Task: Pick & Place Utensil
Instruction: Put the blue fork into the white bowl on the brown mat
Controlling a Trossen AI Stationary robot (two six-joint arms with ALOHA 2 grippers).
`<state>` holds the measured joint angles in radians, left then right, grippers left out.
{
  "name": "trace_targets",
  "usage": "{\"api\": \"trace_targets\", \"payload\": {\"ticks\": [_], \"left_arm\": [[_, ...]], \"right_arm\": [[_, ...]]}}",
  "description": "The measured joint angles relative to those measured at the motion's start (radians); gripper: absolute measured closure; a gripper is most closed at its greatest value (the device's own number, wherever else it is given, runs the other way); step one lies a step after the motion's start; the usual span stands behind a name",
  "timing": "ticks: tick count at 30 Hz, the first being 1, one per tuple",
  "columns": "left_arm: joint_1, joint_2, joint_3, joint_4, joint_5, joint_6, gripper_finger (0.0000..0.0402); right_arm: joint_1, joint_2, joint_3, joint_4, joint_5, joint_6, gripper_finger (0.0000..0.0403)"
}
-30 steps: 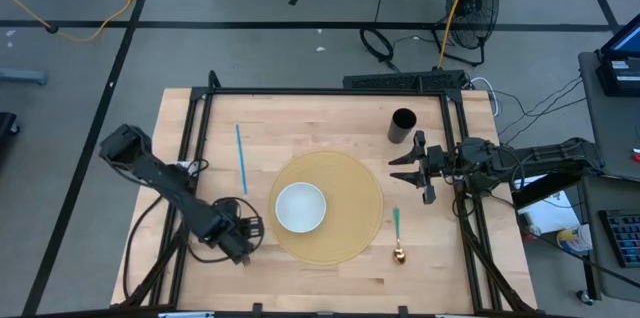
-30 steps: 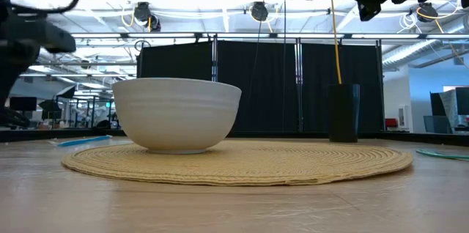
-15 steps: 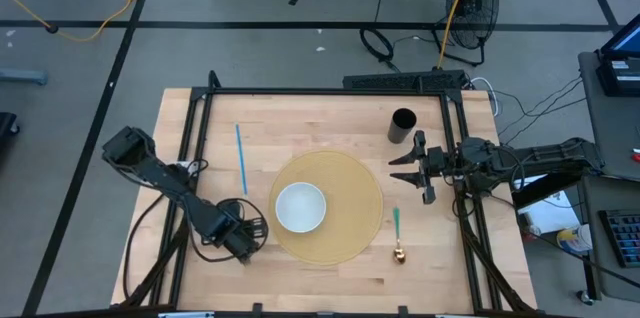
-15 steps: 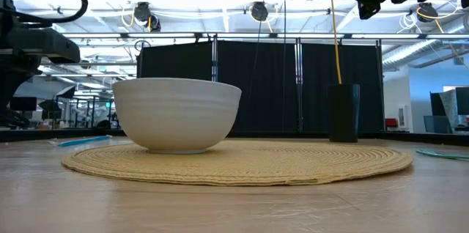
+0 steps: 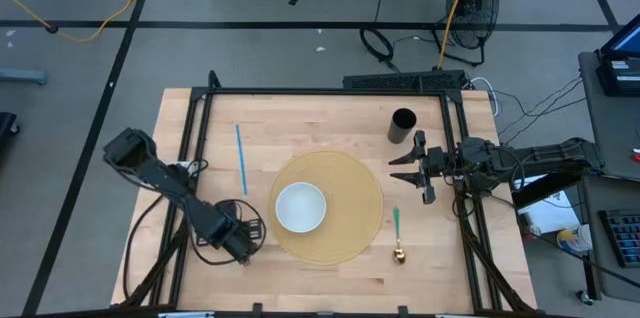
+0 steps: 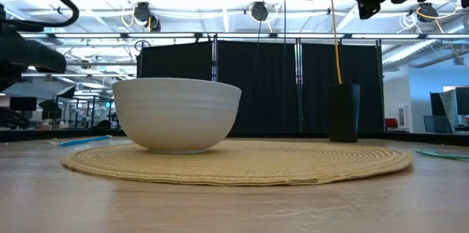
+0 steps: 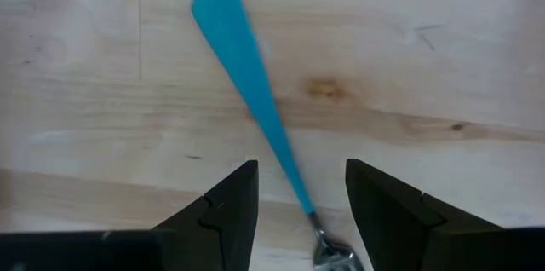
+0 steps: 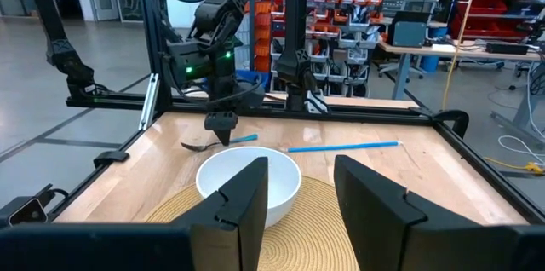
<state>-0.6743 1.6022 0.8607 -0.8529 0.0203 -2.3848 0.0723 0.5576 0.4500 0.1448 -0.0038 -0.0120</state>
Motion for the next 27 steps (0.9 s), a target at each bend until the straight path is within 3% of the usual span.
{"api": "trace_targets", "payload": {"ticks": [13, 24, 27], "left_arm": [[-0.030, 0.092, 0.006, 0.082, -0.053, 0.018, 0.0225], [-0.031, 0.101, 0.005, 0.084, -0.067, 0.023, 0.0370], [-0.034, 0.101, 0.004, 0.082, -0.073, 0.024, 0.0392]], "right_arm": [[0.000, 0.000, 0.000, 0.000, 0.001, 0.000, 0.0273], [0.000, 0.000, 0.000, 0.000, 0.002, 0.008, 0.0273], [0.000, 0.000, 0.000, 0.000, 0.002, 0.008, 0.0273]]}}
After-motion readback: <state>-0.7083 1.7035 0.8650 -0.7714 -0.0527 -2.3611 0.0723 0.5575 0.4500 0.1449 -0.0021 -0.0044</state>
